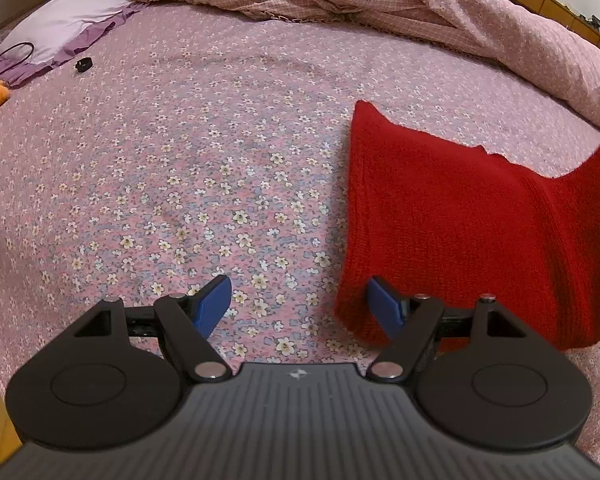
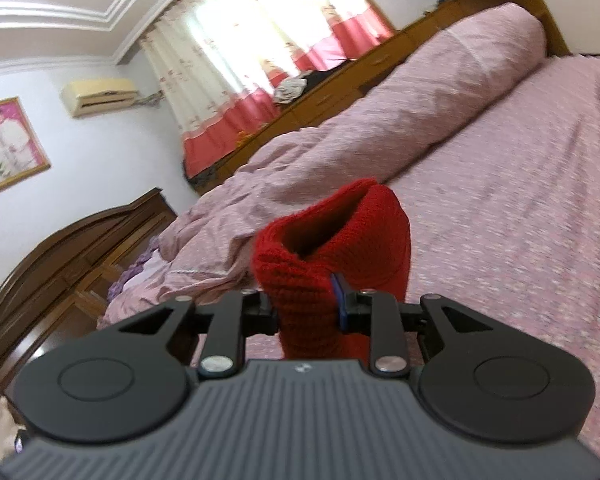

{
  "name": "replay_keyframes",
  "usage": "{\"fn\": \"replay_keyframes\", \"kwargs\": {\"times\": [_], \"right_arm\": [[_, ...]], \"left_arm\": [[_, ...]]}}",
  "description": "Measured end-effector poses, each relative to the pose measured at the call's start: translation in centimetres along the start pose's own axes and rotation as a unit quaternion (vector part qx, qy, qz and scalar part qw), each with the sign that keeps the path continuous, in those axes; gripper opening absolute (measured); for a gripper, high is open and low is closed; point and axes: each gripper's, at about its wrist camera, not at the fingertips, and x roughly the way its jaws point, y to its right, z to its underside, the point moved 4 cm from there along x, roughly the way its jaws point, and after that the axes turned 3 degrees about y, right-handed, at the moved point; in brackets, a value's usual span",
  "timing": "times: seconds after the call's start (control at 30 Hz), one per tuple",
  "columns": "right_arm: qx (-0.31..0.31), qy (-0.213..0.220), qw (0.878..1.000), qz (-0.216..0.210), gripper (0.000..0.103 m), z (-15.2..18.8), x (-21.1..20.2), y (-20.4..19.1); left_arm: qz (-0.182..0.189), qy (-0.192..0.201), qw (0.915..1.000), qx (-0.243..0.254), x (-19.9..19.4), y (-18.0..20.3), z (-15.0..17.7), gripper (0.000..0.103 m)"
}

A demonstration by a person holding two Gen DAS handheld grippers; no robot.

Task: Fold small clothes
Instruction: 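Grasp the folded cardigan's edge with the right gripper, then lift the edge with the right gripper and fold the cardigan in half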

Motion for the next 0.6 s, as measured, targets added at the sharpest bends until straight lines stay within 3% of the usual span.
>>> {"fn": "replay_keyframes", "kwargs": {"times": [0.3, 0.6], "right_arm": [[-0.047, -0.017, 0.998, -0.042, 0.028, 1.2, 1.8, -5.1], [-0.089, -0.079, 0.990, -0.069, 0.028, 5.7, 4.4, -9.3]], "left_arm": [[-0.015, 0.008, 0.9997, -0.017, -0.4, -2.3, -0.1, 0.079], [-0.021, 0.004, 0.9988, -0.043, -0.3, -5.3, 0.5, 0.079]]}}
